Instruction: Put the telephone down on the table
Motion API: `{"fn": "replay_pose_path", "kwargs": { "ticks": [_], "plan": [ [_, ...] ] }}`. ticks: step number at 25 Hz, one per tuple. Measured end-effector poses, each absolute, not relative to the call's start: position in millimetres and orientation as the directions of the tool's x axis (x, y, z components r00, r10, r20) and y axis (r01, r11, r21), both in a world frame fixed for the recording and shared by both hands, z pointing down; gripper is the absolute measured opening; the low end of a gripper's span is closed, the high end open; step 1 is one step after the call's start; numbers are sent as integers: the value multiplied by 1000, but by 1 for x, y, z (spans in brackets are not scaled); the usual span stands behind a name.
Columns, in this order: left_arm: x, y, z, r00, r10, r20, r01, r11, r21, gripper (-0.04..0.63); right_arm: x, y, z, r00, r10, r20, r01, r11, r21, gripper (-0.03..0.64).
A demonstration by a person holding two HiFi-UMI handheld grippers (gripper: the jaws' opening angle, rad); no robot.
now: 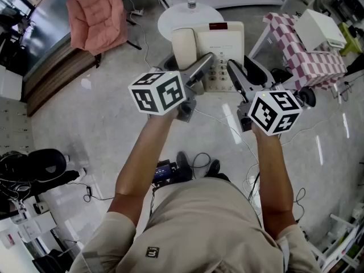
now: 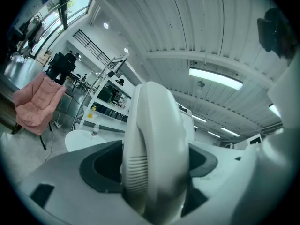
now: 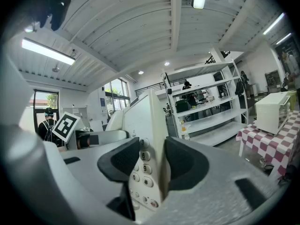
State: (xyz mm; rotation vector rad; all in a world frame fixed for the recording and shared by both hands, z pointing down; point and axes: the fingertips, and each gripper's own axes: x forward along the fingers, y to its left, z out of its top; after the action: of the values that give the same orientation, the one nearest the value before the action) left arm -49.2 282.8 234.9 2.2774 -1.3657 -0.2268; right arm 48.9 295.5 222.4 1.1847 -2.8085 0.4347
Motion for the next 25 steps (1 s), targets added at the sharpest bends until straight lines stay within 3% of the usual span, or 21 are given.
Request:
{"fn": "replay_pose_path", "kwargs": {
  "ticks": [25],
  "plan": [
    [-104,296,241,549,-833,69,-747,-452,488,377,-8,315,227,-650,-739,177,-759,623,-187,160]
  ]
}}
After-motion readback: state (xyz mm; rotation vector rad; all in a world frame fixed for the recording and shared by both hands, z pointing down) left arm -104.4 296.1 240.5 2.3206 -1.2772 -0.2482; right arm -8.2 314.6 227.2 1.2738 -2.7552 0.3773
